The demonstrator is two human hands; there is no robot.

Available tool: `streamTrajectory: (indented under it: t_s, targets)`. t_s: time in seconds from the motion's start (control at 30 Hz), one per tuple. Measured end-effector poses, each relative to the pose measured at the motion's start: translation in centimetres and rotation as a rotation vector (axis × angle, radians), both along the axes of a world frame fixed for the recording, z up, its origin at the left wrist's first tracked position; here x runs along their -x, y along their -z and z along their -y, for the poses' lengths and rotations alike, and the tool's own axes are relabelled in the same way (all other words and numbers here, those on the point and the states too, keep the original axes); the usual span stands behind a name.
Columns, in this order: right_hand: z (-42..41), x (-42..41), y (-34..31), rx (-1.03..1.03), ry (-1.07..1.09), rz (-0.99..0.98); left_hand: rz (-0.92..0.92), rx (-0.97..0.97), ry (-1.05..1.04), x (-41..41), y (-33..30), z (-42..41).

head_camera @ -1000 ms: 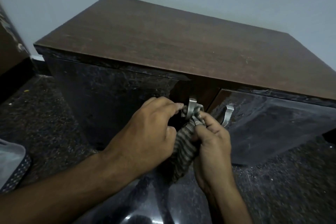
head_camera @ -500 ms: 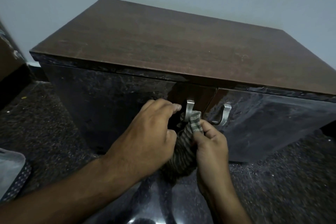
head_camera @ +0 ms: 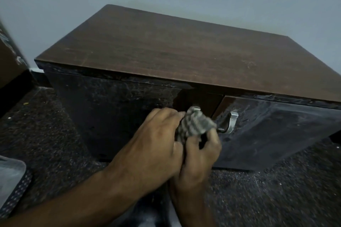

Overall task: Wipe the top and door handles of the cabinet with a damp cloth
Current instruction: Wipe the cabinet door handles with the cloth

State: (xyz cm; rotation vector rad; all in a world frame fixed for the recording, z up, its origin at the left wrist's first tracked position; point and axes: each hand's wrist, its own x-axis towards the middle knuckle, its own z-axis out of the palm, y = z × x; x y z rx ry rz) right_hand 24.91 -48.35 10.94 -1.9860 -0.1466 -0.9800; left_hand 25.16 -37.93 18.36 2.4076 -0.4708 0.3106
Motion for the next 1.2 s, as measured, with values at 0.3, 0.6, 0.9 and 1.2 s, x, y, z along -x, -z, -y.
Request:
streamTrajectory:
  t_s: [0.3,0.6,0.9,1.2]
  targets:
    - [1.5,-0.2,2.6,0.202,0.174,0.095,0.021,0.0,-0.033,0.0,-0.6,-0.2]
    - [0.8,-0.7,2.3,0.128,0.143,-0.039,0.012,-0.013,-0.001,0.0,-0.6,0.2]
    - [1.5,-1.1,0.7,-0.043,0.22,0.004,0.033,-0.02,0.045,0.0,-0.2,0.2]
    - [2.4,-1.4,1.6,-0.051,0.22,0.048,0.097,0.038,0.031,0.0,-0.3,-0.2]
